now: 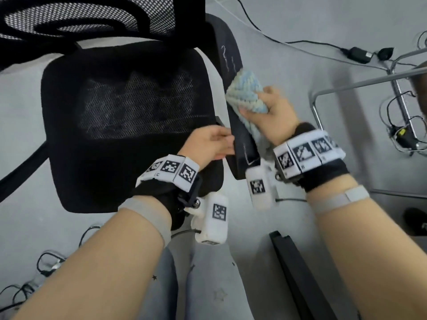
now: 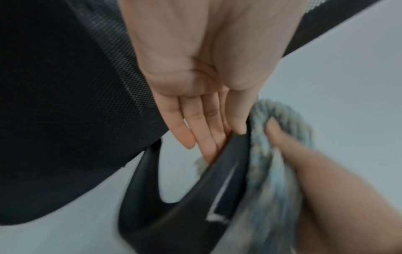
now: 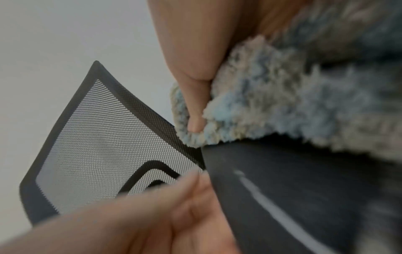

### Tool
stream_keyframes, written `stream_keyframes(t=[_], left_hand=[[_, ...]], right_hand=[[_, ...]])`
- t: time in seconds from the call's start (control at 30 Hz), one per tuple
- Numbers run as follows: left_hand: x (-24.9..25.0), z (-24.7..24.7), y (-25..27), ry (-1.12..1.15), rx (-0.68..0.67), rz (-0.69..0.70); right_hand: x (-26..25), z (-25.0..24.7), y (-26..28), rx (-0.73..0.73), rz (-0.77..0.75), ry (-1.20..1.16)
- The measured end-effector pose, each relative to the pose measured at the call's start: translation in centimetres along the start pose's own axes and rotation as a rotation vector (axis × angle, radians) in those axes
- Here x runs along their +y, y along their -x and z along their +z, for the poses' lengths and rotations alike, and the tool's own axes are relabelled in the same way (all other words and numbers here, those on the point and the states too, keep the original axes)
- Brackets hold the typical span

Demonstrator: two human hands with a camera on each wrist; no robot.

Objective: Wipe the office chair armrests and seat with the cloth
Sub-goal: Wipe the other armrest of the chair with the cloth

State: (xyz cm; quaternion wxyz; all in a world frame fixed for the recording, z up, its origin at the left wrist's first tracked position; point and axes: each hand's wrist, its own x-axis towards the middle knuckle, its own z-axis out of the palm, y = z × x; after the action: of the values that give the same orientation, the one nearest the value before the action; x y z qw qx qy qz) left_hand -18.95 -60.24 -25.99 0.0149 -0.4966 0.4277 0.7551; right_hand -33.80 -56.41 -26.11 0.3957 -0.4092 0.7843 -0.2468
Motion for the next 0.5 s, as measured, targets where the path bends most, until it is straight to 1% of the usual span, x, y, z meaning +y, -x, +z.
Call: stream_keyframes(t=[0.07, 0.13, 0.2, 0.3, 0.37, 0.43, 0.5], left_hand=[[0.8, 0.2, -0.9, 0.025, 0.046, 0.028], [1.1, 0.4, -1.4, -0.019, 0.092, 0.028], [0.9, 0.4, -1.6, -0.081, 0.114, 0.007], [1.1, 0.2, -1.5, -0.152, 0.097, -0.012], [1.6, 0.1, -1.7, -0.206, 0.089, -0.015], [1.9, 0.0, -1.9, -0.236, 0.084, -0.025], [2.0, -0.1, -2.1, -0.234, 0.068, -0.037]], right_hand=[[1.1, 0.0, 2.2, -0.044, -0.004, -0.031], [1.3, 0.1, 2.7, -0.053, -0.007, -0.026], [0.7, 0.3, 1.3, -0.061, -0.017, -0.003], [-1.0, 0.1, -2.4, -0.082, -0.018, 0.016], [-2.2, -0.3, -4.4, -0.057, -0.015, 0.014], [-2.7, -0.5, -5.2, -0.006, -0.004, 0.018], [-2.6, -0.2, -4.6, 0.021, 0.022, 0.044]])
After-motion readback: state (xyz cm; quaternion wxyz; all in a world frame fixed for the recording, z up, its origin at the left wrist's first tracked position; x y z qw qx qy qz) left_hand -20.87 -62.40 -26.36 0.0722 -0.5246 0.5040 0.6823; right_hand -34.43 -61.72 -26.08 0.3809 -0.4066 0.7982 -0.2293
